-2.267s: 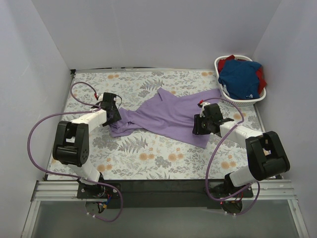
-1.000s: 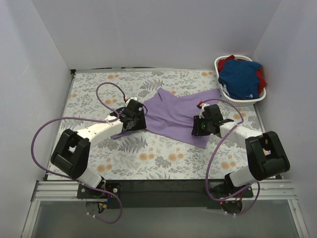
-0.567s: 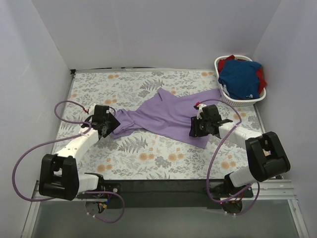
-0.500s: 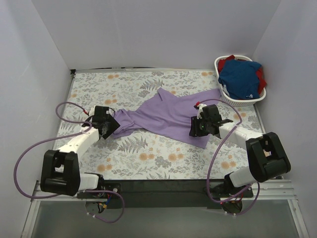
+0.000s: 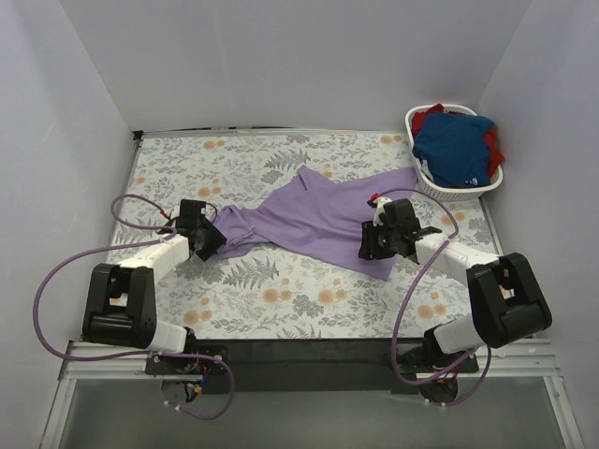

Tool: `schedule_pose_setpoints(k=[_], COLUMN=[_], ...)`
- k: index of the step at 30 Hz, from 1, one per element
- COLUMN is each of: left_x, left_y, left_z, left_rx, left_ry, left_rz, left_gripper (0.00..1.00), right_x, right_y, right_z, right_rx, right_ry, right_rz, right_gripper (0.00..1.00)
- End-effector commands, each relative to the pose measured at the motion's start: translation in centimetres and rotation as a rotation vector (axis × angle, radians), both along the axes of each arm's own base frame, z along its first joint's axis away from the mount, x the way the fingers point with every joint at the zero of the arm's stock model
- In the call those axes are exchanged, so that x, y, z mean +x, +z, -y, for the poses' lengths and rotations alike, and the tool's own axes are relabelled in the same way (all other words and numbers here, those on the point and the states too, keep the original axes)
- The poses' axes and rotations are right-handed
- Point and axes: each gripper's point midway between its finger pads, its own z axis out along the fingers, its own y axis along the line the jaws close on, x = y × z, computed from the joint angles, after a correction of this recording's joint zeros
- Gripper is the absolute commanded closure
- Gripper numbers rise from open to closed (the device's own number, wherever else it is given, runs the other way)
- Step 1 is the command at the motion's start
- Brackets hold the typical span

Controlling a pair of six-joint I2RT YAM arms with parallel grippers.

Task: Fold and stack the t-shirts
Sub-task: Flatten the tshirt out

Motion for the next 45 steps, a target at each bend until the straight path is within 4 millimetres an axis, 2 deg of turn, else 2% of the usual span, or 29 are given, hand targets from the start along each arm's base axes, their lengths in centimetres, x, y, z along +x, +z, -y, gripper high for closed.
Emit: schedule_pose_setpoints(k=[1,5,8,13,21,31,34,36,38,40,41,45], left_x=[1.2,1.2,1.3,1.6,1.8,1.5,1.4,1.3,1.2,1.4,1.6,2.3], left_y=[1.4,1.6,2.1,3.1,4.3,2.4,2.1,2.2,2.5,3.4,4.0,6.2], left_z=[0.5,0.5,0.6,0.4,0.1,0.3,0.3,0.1,-0.2,-0.7,-0.7,-1.7], left_rx=[-0.029,-0.034,-0.038,-0.024,0.003,-0.009,-0.012,-0.006,0.007,0.040,0.042,0.106], left_ry=[-0.004,-0.006,-0.009,-0.016,-0.025,-0.026,-0.018,-0.008,-0.001,0.004,0.000,-0.005], left_rz=[0.048,0.055,0.070,0.094,0.113,0.059,0.047,0.049,0.052,0.067,0.077,0.125], left_gripper=[0.61,0.61,0.72,0.83,0.82,0.82,0.86,0.94,0.99,1.00,1.00,1.00], right_x=[0.1,0.2,0.3,0.4,0.5,0.4,0.3,0.4,0.4,0.8,0.5,0.0], right_y=[0.7,0.9,1.1,1.2,1.1,0.8,0.7,0.6,0.6,0.6,0.7,0.6], right_z=[0.0,0.0,0.1,0.5,0.7,0.8,1.1,1.4,2.0,3.6,3.7,7.4], right_rx=[0.003,0.001,-0.001,-0.017,-0.027,-0.038,-0.046,-0.061,-0.081,-0.150,-0.150,-0.295], right_ry=[0.011,0.009,0.006,-0.009,-0.016,-0.021,-0.030,-0.046,-0.073,-0.150,-0.157,-0.298], right_rz=[0.035,0.043,0.048,0.054,0.052,0.044,0.042,0.046,0.047,0.064,0.053,0.042], right_gripper=[0.55,0.55,0.55,0.55,0.55,0.55,0.55,0.55,0.55,0.52,0.52,0.44])
